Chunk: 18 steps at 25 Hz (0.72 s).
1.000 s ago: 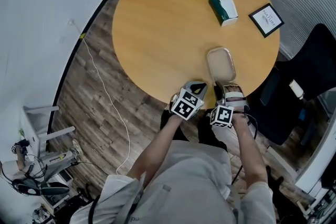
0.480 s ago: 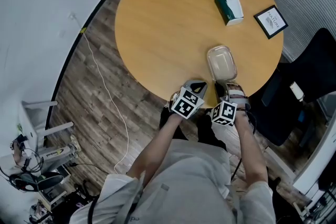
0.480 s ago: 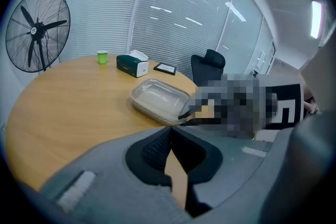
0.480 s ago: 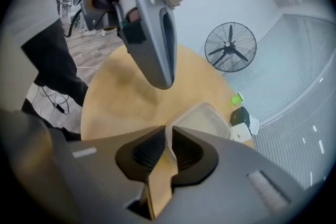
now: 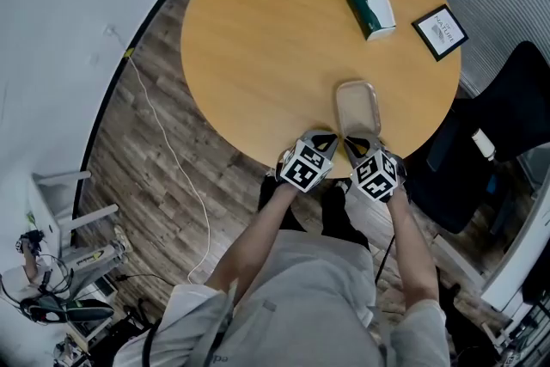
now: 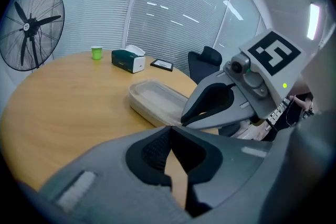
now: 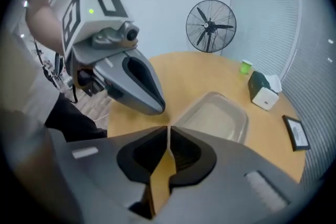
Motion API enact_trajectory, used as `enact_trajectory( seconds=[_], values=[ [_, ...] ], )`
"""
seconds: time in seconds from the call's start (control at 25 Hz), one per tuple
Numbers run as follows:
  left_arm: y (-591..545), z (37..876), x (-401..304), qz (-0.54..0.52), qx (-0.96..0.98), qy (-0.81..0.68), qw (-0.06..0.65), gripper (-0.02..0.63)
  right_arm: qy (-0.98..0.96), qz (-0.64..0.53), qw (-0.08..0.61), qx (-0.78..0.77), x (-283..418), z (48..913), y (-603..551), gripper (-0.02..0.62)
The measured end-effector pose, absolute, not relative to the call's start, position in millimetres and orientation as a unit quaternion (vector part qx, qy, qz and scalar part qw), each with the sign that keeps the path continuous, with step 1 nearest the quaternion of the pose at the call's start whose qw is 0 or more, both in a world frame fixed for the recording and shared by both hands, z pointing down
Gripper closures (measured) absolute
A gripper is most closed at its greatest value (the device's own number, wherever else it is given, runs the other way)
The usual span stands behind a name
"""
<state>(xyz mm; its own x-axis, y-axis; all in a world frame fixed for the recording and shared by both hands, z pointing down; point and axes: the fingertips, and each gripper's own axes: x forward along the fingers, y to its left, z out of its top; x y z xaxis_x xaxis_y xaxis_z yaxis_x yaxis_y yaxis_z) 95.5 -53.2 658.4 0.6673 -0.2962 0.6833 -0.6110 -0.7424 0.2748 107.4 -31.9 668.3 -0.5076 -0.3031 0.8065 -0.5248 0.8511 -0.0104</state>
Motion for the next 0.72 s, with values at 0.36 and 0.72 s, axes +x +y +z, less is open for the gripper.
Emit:
enact_trajectory(
  seconds=[0.36, 0.72],
  values=[
    [-49, 670, 102, 0.323, 0.877, -0.246, 0.256, 0.600, -0.873, 0.235, 0.361, 0.227, 106, 651, -41, 0.581],
    [-51, 689, 105, 0.326, 0.873, -0.241, 0.271, 0.600, -0.874, 0.284, 0.327, 0.218, 102, 647, -42, 0.581]
  ],
)
